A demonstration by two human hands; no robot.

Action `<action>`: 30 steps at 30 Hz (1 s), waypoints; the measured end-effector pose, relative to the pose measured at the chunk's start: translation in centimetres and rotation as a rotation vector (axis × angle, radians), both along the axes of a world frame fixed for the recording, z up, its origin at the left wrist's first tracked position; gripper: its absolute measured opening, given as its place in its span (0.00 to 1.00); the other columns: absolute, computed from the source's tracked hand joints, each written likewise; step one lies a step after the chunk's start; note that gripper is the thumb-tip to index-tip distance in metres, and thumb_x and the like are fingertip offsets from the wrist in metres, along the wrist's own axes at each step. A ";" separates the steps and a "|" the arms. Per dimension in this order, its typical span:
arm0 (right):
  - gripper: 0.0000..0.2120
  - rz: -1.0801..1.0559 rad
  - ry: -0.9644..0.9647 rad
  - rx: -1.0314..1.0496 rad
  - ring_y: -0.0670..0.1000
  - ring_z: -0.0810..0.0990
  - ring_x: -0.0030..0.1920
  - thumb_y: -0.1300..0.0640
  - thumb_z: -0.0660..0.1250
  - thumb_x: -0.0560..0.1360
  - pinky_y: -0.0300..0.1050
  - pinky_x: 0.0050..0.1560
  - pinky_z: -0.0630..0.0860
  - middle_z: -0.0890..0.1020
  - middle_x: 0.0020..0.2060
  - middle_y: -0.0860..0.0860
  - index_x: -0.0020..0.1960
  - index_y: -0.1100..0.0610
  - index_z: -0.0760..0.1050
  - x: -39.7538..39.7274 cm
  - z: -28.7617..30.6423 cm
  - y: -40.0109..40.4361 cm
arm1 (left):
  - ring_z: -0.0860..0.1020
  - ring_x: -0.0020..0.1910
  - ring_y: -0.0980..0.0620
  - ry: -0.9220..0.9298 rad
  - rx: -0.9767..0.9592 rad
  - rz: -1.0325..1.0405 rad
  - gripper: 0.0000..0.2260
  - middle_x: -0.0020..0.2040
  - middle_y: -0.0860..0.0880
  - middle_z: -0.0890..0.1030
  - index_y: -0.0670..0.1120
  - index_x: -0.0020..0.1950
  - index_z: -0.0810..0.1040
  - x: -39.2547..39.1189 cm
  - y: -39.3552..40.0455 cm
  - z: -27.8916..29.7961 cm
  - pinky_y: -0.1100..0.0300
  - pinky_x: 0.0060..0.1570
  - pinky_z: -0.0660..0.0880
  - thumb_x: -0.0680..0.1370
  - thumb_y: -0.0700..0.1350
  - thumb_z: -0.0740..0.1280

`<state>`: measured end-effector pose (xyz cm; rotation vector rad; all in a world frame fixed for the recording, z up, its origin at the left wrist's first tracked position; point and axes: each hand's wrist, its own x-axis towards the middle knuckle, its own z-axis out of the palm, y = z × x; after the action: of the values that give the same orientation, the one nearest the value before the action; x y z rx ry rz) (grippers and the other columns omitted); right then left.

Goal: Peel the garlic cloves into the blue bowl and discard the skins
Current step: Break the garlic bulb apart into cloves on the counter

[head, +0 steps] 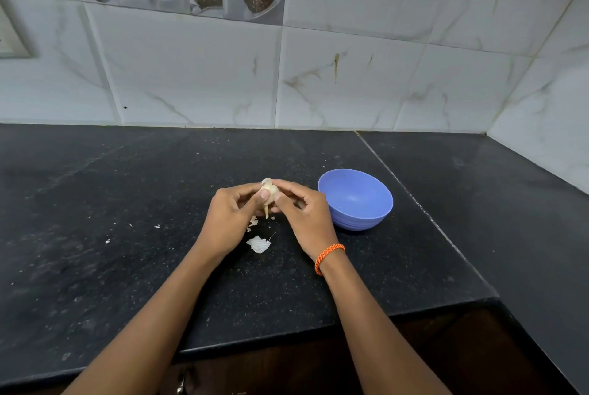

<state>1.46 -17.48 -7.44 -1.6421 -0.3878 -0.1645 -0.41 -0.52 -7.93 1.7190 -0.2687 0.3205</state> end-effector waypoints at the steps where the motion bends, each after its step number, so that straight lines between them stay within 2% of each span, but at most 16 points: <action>1: 0.12 0.002 -0.001 -0.003 0.51 0.88 0.55 0.61 0.70 0.83 0.50 0.56 0.86 0.88 0.57 0.47 0.65 0.56 0.85 0.0 0.0 0.1 | 0.88 0.53 0.46 -0.002 0.008 -0.008 0.11 0.53 0.50 0.90 0.48 0.62 0.88 0.0 0.0 0.0 0.43 0.58 0.84 0.86 0.49 0.68; 5: 0.12 -0.053 -0.040 -0.069 0.47 0.86 0.57 0.56 0.71 0.83 0.47 0.56 0.85 0.88 0.56 0.45 0.65 0.53 0.85 -0.1 -0.4 0.2 | 0.87 0.57 0.47 0.026 0.002 -0.047 0.12 0.55 0.49 0.89 0.47 0.64 0.86 -0.1 -0.3 0.0 0.45 0.60 0.84 0.87 0.48 0.66; 9: 0.12 -0.117 -0.130 -0.160 0.47 0.82 0.46 0.54 0.74 0.81 0.43 0.45 0.83 0.86 0.50 0.46 0.64 0.50 0.85 -0.2 -0.6 0.4 | 0.87 0.56 0.44 0.052 -0.063 -0.082 0.12 0.55 0.44 0.88 0.42 0.63 0.85 0.1 -0.2 0.0 0.45 0.60 0.84 0.87 0.46 0.65; 11: 0.13 -0.138 -0.176 -0.209 0.48 0.81 0.47 0.54 0.75 0.80 0.42 0.46 0.81 0.84 0.49 0.45 0.64 0.48 0.85 -0.1 -0.5 0.3 | 0.87 0.56 0.43 0.059 -0.088 -0.107 0.12 0.55 0.42 0.88 0.40 0.63 0.84 0.2 -0.3 0.0 0.47 0.59 0.85 0.88 0.45 0.64; 13: 0.13 -0.136 -0.187 -0.219 0.49 0.80 0.49 0.53 0.75 0.80 0.41 0.48 0.81 0.83 0.50 0.44 0.64 0.47 0.85 0.0 -0.4 0.0 | 0.87 0.56 0.43 0.072 -0.119 -0.128 0.11 0.56 0.42 0.88 0.40 0.64 0.82 0.2 -0.4 0.0 0.50 0.58 0.85 0.88 0.44 0.63; 15: 0.13 -0.128 -0.174 -0.241 0.47 0.78 0.50 0.51 0.74 0.81 0.36 0.48 0.78 0.84 0.52 0.43 0.65 0.46 0.84 0.0 -0.3 -0.1 | 0.87 0.57 0.43 0.100 -0.131 -0.143 0.12 0.57 0.42 0.88 0.40 0.66 0.80 0.3 -0.4 0.0 0.52 0.57 0.85 0.88 0.45 0.62; 18: 0.15 -0.114 -0.141 -0.337 0.43 0.77 0.50 0.50 0.71 0.83 0.31 0.49 0.74 0.85 0.57 0.45 0.69 0.49 0.82 -0.1 -0.2 -0.4 | 0.88 0.55 0.44 0.138 -0.082 -0.144 0.09 0.54 0.42 0.89 0.41 0.63 0.77 0.4 -0.3 -0.1 0.48 0.57 0.85 0.88 0.45 0.63; 20: 0.15 -0.104 -0.129 -0.391 0.44 0.80 0.52 0.52 0.70 0.84 0.34 0.51 0.76 0.86 0.57 0.47 0.70 0.51 0.81 0.0 0.1 -0.8 | 0.89 0.51 0.46 0.116 -0.013 -0.080 0.06 0.49 0.44 0.90 0.41 0.58 0.79 0.4 -0.1 -0.2 0.46 0.55 0.84 0.87 0.44 0.67; 21: 0.14 -0.115 -0.145 -0.459 0.46 0.80 0.53 0.53 0.68 0.85 0.38 0.52 0.77 0.85 0.57 0.48 0.69 0.52 0.81 0.0 0.1 -1.0 | 0.89 0.49 0.48 0.094 0.026 -0.022 0.05 0.46 0.46 0.90 0.42 0.55 0.81 0.4 0.1 -0.1 0.46 0.53 0.84 0.85 0.44 0.69; 23: 0.11 -0.172 -0.266 -0.739 0.51 0.76 0.53 0.56 0.65 0.86 0.46 0.49 0.73 0.83 0.54 0.51 0.66 0.52 0.79 -0.4 -0.1 -0.8 | 0.88 0.43 0.52 0.046 0.089 0.109 0.05 0.40 0.49 0.89 0.45 0.48 0.84 0.5 0.5 -0.1 0.48 0.50 0.84 0.83 0.44 0.74; 25: 0.12 -0.205 -0.380 -1.020 0.54 0.72 0.55 0.60 0.64 0.85 0.47 0.47 0.70 0.80 0.55 0.53 0.67 0.53 0.76 -1.3 -0.9 -0.3 | 0.84 0.37 0.54 0.002 0.104 0.222 0.07 0.36 0.50 0.86 0.47 0.44 0.85 0.6 0.7 -0.1 0.52 0.45 0.81 0.82 0.45 0.75; 26: 0.14 -0.197 -0.388 -1.097 0.55 0.72 0.58 0.61 0.64 0.85 0.46 0.46 0.69 0.79 0.56 0.54 0.69 0.54 0.74 -1.8 -1.4 0.0 | 0.82 0.35 0.54 -0.008 0.094 0.263 0.07 0.34 0.50 0.85 0.48 0.43 0.84 0.7 0.8 -0.2 0.54 0.42 0.79 0.81 0.45 0.75; 28: 0.16 -0.162 -0.380 -1.138 0.55 0.72 0.60 0.62 0.64 0.84 0.45 0.47 0.69 0.78 0.58 0.54 0.71 0.55 0.73 -2.2 -1.7 0.3 | 0.80 0.33 0.54 0.000 0.095 0.301 0.08 0.33 0.50 0.83 0.49 0.42 0.84 0.7 0.7 -0.3 0.54 0.40 0.77 0.81 0.46 0.75; 30: 0.14 -0.140 -0.397 -1.109 0.56 0.72 0.59 0.64 0.63 0.84 0.45 0.46 0.69 0.78 0.55 0.54 0.67 0.55 0.75 -2.2 -0.2 0.2 | 0.80 0.34 0.50 0.003 0.115 0.315 0.08 0.33 0.50 0.82 0.51 0.41 0.84 0.8 0.7 -0.5 0.48 0.40 0.78 0.81 0.46 0.75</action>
<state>-0.70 -17.28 -7.59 -2.7440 -0.7433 -0.4358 0.35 0.13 -8.46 1.8761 -0.0122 0.5418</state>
